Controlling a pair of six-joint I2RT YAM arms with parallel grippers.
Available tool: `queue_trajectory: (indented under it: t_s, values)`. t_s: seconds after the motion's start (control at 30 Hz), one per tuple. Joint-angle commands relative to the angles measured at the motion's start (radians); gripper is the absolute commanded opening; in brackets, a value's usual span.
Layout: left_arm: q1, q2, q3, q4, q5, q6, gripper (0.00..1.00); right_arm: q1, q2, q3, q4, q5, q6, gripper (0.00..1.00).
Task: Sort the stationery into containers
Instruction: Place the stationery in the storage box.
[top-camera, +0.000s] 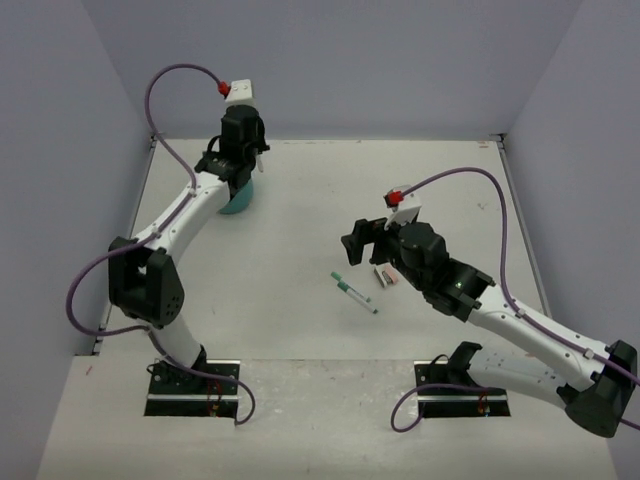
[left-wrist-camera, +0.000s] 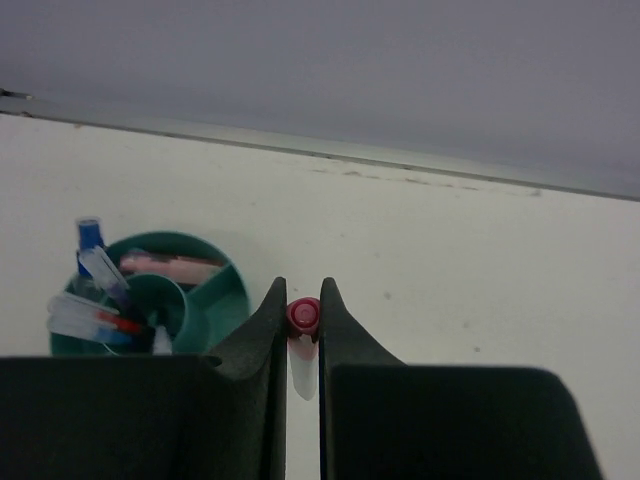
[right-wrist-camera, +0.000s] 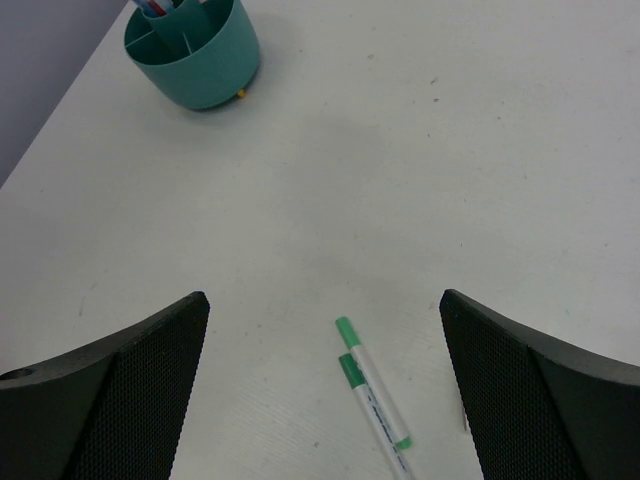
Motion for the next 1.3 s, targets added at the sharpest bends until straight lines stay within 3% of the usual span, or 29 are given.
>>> queue_trajectory:
  t_s: [0.0,0.23,0.6,0.7,0.73,0.83,1.0,1.1,1.2,1.27]
  values:
    - [0.122,0.118,0.082,0.105,-0.057,0.181,0.00,-0.006,-0.023,-0.028,-0.001,0.018,0.003,0.99]
    - [0.197,0.202,0.081,0.198,0.092,0.228,0.00,-0.010,-0.033,-0.050,0.013,0.002,-0.002,0.99]
    - [0.201,0.225,0.028,0.197,0.135,0.183,0.00,-0.011,0.015,-0.028,0.003,-0.036,-0.028,0.99]
    - [0.200,0.221,0.020,0.182,0.126,0.175,0.06,-0.011,0.055,-0.009,-0.032,-0.055,-0.032,0.99]
    - [0.201,0.219,0.016,0.178,0.125,0.175,0.11,-0.011,0.068,-0.001,-0.050,-0.061,-0.037,0.99]
    - [0.201,0.205,0.005,0.159,0.112,0.154,0.40,-0.011,0.124,0.040,-0.117,-0.078,-0.058,0.99]
    - [0.199,0.162,-0.001,0.053,0.086,0.078,0.57,-0.011,0.186,0.072,-0.219,-0.041,-0.079,0.96]
    - [0.195,0.090,0.013,-0.021,0.140,0.012,0.76,-0.011,0.245,0.098,-0.286,-0.093,-0.119,0.80]
    - [0.172,-0.009,0.029,-0.076,0.223,-0.052,0.85,-0.012,0.340,0.143,-0.367,-0.149,-0.125,0.63]
    - [0.144,-0.097,0.021,-0.114,0.274,-0.093,0.98,-0.012,0.446,0.190,-0.425,-0.165,-0.115,0.51]
